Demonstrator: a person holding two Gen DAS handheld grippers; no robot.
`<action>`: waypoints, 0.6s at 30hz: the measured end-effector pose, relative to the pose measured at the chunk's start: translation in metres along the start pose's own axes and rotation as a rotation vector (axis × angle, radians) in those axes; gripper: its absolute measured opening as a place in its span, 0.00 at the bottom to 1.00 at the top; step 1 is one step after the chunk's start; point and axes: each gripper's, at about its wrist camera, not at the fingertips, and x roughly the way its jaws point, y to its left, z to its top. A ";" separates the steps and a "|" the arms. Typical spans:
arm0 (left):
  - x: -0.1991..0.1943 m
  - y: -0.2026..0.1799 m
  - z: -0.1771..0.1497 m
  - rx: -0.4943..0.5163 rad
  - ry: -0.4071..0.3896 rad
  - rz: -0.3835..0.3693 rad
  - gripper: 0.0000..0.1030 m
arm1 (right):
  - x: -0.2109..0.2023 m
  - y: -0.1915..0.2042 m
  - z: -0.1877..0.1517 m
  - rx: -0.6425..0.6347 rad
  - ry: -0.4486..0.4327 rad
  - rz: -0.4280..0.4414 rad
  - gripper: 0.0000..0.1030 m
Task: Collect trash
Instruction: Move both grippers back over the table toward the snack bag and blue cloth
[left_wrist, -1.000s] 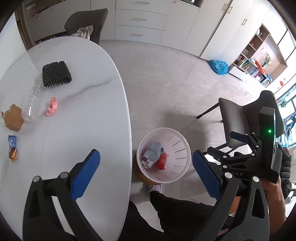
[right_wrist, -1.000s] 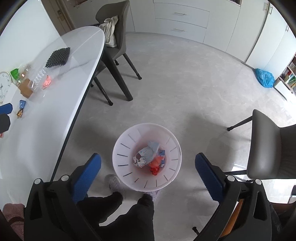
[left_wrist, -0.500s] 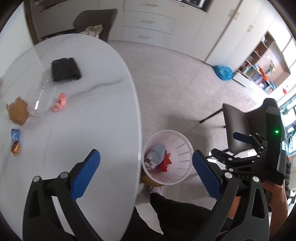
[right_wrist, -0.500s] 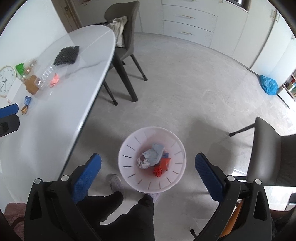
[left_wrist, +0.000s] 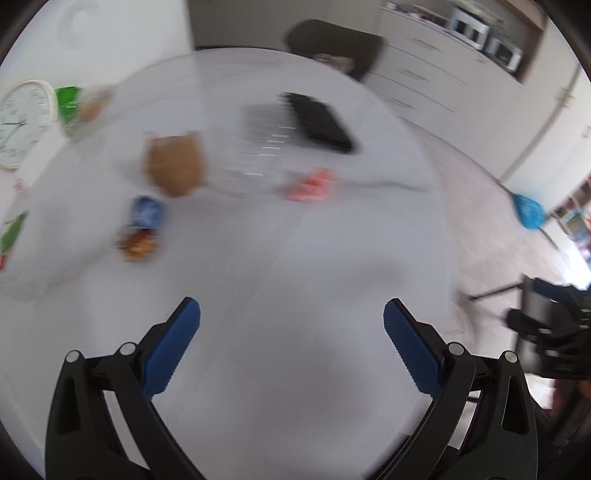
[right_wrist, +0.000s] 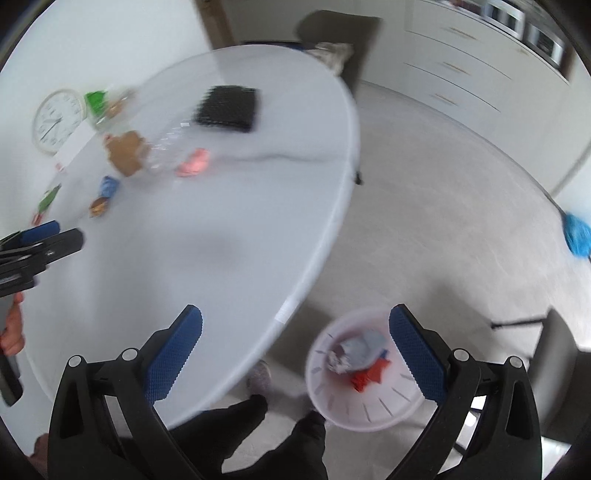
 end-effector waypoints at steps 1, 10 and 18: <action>0.005 0.015 0.002 -0.013 -0.005 0.031 0.93 | 0.004 0.010 0.007 -0.018 0.002 0.009 0.98; 0.060 0.117 0.011 -0.222 -0.015 0.192 0.93 | 0.033 0.093 0.059 -0.146 0.002 0.097 0.98; 0.111 0.158 0.028 -0.381 -0.010 0.227 0.86 | 0.061 0.140 0.091 -0.226 0.027 0.159 0.98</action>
